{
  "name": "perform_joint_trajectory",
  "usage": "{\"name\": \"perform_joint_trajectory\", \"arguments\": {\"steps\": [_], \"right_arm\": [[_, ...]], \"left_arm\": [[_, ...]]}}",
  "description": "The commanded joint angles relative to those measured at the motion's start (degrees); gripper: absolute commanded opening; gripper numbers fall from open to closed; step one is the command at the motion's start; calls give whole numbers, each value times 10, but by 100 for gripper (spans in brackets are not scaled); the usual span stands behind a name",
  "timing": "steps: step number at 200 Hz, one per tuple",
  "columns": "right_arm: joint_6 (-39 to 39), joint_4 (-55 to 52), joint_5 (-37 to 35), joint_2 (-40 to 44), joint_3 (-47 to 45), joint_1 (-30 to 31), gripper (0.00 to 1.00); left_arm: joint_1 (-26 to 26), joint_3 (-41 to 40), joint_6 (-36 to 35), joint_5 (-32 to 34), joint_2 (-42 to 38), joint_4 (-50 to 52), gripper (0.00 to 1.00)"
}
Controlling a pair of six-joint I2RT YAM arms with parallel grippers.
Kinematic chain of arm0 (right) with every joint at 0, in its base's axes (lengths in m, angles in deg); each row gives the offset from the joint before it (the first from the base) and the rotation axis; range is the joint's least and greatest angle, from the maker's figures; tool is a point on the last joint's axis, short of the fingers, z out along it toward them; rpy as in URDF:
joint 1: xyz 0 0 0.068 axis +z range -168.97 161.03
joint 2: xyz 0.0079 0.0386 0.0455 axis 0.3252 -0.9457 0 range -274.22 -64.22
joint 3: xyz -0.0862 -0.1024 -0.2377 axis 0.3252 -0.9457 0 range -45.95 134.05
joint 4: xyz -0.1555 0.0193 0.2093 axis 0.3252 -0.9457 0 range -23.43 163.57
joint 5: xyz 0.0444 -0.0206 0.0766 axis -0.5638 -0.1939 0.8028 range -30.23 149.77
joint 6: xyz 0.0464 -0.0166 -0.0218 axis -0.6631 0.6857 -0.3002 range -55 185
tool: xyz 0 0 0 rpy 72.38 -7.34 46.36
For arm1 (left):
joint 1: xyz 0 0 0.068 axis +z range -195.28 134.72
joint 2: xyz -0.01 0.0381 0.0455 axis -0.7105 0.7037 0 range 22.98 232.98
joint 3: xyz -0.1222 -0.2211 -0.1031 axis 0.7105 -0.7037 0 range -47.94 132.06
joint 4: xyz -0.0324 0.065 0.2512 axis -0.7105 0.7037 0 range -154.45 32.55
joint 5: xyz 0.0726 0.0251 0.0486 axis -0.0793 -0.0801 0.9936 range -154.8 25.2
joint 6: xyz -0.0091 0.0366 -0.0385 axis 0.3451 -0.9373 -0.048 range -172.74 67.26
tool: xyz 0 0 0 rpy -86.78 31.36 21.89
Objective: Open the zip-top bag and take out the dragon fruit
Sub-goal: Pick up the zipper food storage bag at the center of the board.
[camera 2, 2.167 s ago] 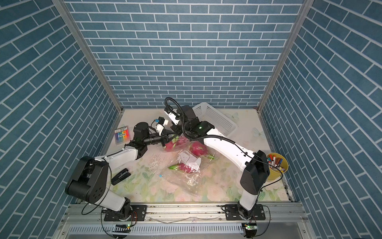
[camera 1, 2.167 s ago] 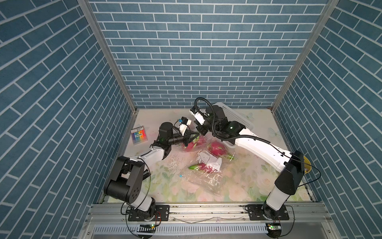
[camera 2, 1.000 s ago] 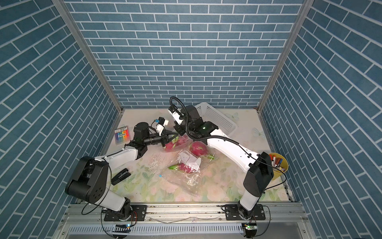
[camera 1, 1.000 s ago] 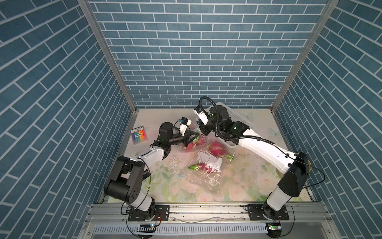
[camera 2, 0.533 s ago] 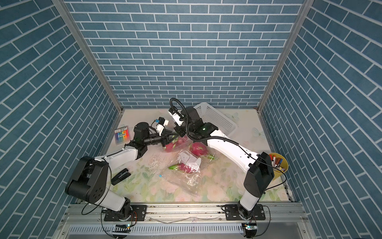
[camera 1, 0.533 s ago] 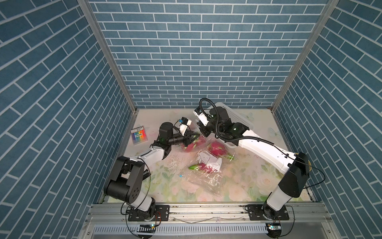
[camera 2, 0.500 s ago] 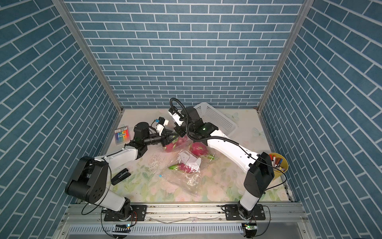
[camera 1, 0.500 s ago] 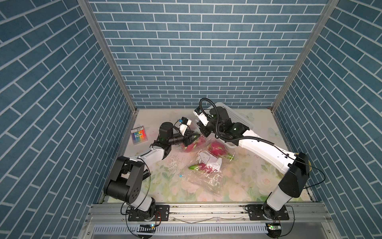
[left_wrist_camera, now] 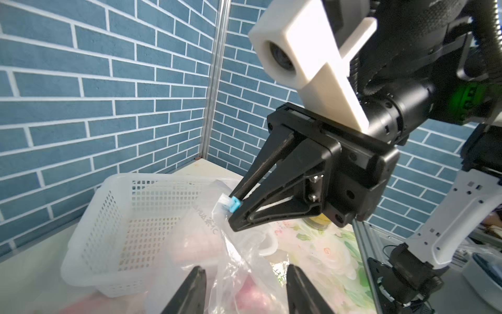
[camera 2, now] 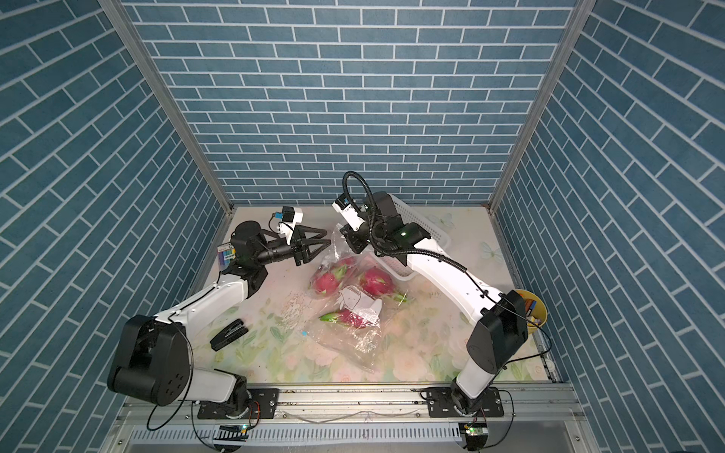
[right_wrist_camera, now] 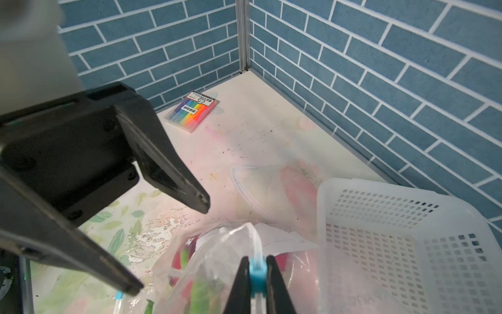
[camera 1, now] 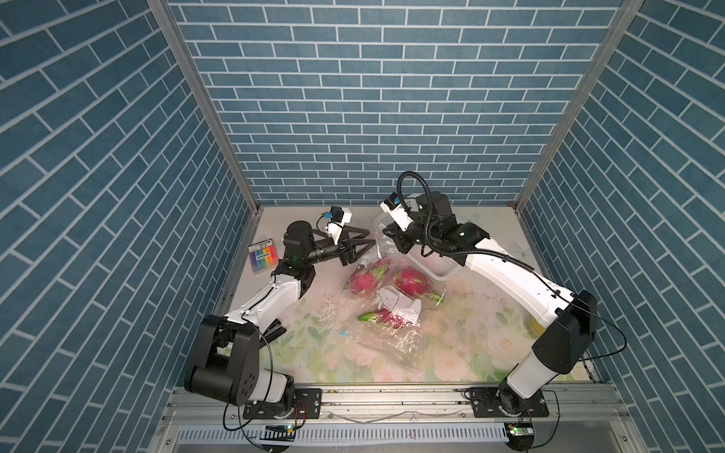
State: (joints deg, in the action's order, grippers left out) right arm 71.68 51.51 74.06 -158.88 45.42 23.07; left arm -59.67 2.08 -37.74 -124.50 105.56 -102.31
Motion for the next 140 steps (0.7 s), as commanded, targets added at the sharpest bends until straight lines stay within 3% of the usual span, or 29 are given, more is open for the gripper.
{"name": "perform_joint_trajectory", "arguments": {"steps": [1, 67, 119, 140], "right_arm": [[7, -9, 30, 17, 3, 1, 5], [4, 10, 48, 18, -7, 1, 5], [0, 27, 41, 28, -24, 1, 5], [1, 29, 42, 29, -27, 1, 5]], "left_arm": [[1, 16, 50, -40, 15, -69, 50], [-11, 47, 79, -47, 44, -108, 50], [-32, 61, 72, -54, 71, -90, 21], [-34, 58, 69, -52, 71, -85, 17]]}}
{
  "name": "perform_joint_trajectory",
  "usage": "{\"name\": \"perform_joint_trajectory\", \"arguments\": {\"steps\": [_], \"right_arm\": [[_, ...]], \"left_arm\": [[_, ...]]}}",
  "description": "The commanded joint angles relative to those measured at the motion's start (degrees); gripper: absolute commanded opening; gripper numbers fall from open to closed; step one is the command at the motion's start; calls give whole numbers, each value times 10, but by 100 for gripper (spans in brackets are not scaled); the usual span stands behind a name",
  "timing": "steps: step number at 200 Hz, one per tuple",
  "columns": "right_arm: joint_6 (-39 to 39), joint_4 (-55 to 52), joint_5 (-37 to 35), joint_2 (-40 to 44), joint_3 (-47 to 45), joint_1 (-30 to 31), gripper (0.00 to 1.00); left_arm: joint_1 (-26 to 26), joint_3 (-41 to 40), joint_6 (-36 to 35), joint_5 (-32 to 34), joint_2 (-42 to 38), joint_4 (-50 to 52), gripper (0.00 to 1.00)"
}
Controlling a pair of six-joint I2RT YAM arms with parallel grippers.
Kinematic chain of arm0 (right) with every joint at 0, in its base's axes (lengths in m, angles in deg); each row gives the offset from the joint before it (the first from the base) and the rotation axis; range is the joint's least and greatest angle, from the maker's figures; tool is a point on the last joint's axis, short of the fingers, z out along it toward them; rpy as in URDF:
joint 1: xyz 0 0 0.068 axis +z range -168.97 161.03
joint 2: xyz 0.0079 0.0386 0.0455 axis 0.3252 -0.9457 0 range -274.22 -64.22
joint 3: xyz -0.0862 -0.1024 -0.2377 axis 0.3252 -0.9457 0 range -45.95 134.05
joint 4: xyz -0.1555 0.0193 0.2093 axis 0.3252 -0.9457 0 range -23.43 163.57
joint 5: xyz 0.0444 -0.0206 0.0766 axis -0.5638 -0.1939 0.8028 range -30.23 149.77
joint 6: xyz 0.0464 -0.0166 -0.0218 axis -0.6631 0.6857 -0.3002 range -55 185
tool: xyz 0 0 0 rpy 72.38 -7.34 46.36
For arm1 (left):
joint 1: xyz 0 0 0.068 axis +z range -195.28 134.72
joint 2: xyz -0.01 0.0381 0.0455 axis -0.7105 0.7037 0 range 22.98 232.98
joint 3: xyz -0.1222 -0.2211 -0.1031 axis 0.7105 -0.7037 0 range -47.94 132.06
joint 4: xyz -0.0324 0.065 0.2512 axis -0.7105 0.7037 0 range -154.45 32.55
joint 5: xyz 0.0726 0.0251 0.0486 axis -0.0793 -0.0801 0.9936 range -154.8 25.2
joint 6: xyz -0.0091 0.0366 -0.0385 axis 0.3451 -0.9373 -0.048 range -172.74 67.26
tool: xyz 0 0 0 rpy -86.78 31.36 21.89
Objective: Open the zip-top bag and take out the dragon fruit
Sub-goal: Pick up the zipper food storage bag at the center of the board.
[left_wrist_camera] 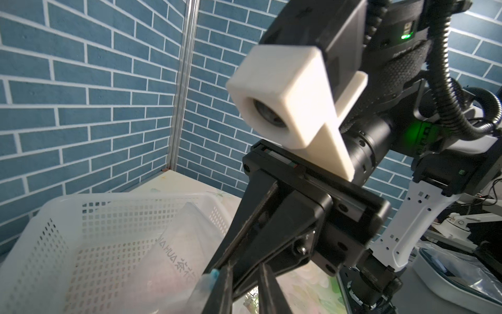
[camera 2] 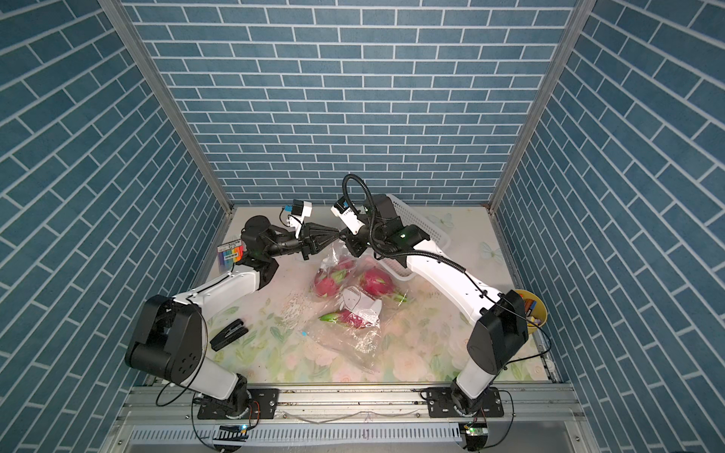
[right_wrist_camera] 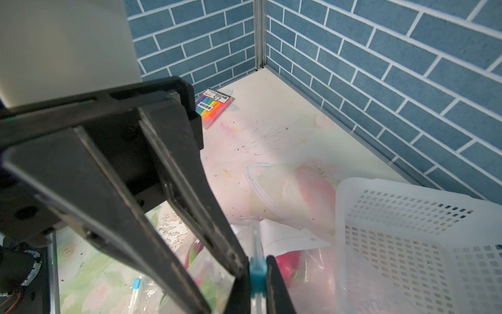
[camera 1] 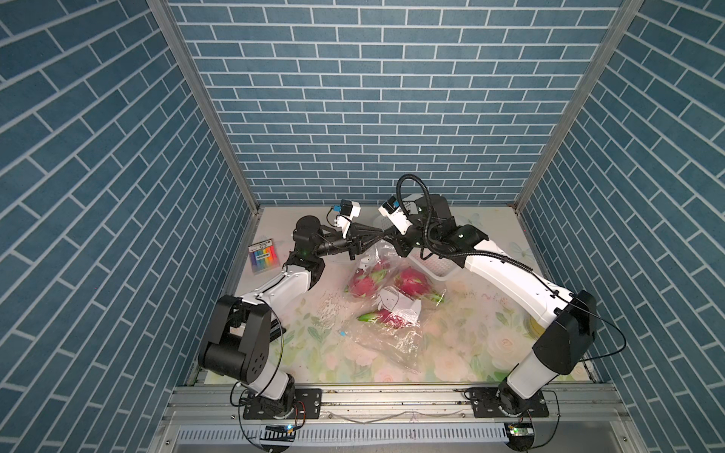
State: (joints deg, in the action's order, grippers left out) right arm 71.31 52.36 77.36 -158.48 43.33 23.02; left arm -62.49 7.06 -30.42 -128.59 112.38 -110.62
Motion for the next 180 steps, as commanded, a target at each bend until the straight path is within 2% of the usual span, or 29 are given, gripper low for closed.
{"name": "perform_joint_trajectory", "arguments": {"steps": [1, 38, 43, 55, 63, 75, 88, 116, 139, 144, 165, 180], "right_arm": [[5, 21, 9, 26, -5, 1, 5], [3, 28, 18, 37, -15, 1, 5], [2, 29, 18, 40, -17, 1, 5], [1, 29, 19, 44, -22, 1, 5], [1, 30, 18, 47, -26, 1, 5], [-1, 32, 18, 50, -31, 1, 5], [-2, 36, 19, 51, -34, 1, 5], [-4, 45, 18, 50, -37, 1, 5], [-5, 47, 18, 48, -37, 1, 5], [-5, 47, 18, 49, -37, 0, 5], [-6, 49, 15, 51, -39, 1, 5], [-6, 49, 12, 52, -40, 1, 5]], "left_arm": [[-6, 9, -4, -10, 2, -1, 17], [-5, 12, -26, 16, 0, 25, 14], [-5, 13, -28, 22, 0, 27, 20], [-5, 15, -30, 30, 0, 29, 44], [-5, 15, -27, 33, 1, 26, 54], [-5, 15, -11, 32, 2, 5, 60], [-5, 15, 4, 26, 4, -13, 61], [-10, 19, 10, 17, 4, -14, 60], [-10, 20, 13, 24, 4, -13, 55], [-10, 21, 14, 23, 5, -13, 53], [-11, 22, 26, 13, 12, -22, 29], [-12, 17, 34, 8, 14, -32, 19]]}}
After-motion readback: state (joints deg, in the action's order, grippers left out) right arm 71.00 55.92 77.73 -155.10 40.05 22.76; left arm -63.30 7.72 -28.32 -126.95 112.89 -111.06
